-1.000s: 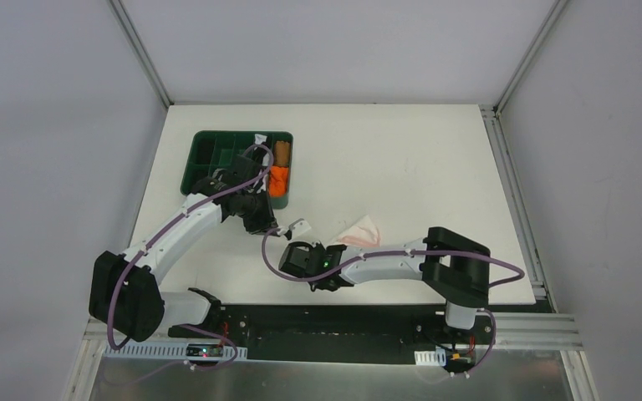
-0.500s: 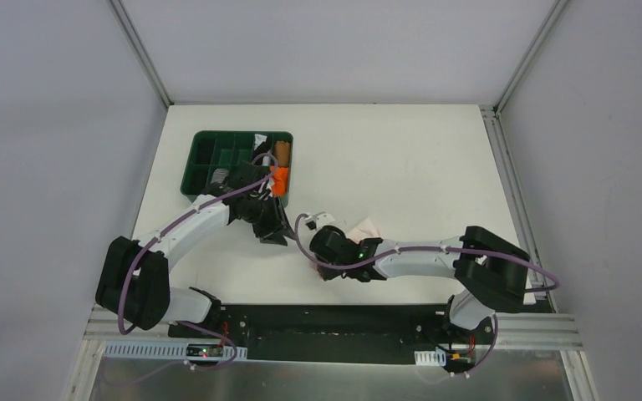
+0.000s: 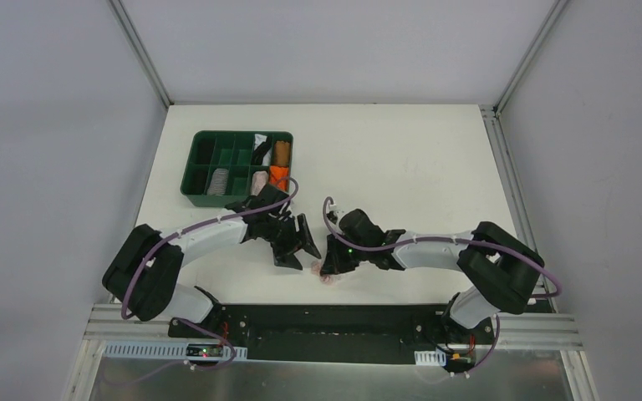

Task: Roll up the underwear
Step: Roll the underwear to the center of the board.

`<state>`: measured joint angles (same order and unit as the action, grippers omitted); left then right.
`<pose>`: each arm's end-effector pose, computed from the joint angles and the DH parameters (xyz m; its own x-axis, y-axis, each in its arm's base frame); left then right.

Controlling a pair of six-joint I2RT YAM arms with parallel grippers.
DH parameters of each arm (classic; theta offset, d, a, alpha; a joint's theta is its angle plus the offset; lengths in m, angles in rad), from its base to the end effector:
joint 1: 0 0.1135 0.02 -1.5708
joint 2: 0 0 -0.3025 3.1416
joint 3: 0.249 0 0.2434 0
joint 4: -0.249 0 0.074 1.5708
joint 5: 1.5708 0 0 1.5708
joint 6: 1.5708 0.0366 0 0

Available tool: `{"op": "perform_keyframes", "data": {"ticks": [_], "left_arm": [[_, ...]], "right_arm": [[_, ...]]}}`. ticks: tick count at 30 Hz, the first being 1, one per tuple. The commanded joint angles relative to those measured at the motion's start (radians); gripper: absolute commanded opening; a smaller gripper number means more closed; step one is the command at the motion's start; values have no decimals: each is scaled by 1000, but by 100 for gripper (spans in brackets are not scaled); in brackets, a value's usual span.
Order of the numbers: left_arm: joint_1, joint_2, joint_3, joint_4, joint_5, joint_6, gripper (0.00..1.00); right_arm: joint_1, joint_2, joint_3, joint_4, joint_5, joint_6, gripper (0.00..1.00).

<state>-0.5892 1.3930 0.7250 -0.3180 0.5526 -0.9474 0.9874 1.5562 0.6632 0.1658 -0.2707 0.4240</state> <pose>0.1946 -0.1532 0.2245 -0.9843 -0.1733 0.0331 -0.1461 0.6953 -0.7037 0.1526 0.2490 0.1972 -0.7099 -0.3559 -0.6078 -0.6826 0.5601 0.4694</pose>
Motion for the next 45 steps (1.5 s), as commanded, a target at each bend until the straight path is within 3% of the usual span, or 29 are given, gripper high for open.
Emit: {"op": "perform_keyframes", "data": {"ticks": [1, 9, 16, 18, 21, 22, 24, 25, 28, 33, 38, 45], "left_arm": [[-32, 44, -57, 171, 39, -113, 64], [-54, 113, -80, 250, 45, -152, 63], [-75, 207, -108, 355, 70, -198, 45], [-75, 218, -111, 374, 70, -209, 34], [-75, 219, -110, 383, 71, -223, 0], [-75, 217, -109, 384, 72, -226, 0], [-75, 208, -111, 382, 69, -239, 0], [-75, 202, -111, 378, 66, -246, 0], [-76, 186, -107, 358, 57, -264, 0], [-77, 161, -91, 325, 49, -284, 0], [-77, 155, -95, 323, 39, -288, 0], [-77, 151, -105, 299, 35, -298, 0]], "right_arm": [[-31, -35, -21, 58, -127, 23, 0], [-60, -25, -24, 68, -168, 24, 0], [-61, -32, -22, 66, -175, 23, 0], [-61, -36, -24, 63, -169, 20, 0], [-61, -47, -16, 41, -159, 13, 0], [-61, -60, -11, 20, -152, 11, 5], [-55, -94, 6, -33, -120, 0, 31], [-48, -118, 18, -73, -89, -11, 39], [-2, -210, 52, -198, 61, -45, 54], [161, -273, 103, -354, 419, -56, 58], [342, -179, 211, -470, 733, -30, 59], [435, 10, 344, -552, 911, 26, 65]]}}
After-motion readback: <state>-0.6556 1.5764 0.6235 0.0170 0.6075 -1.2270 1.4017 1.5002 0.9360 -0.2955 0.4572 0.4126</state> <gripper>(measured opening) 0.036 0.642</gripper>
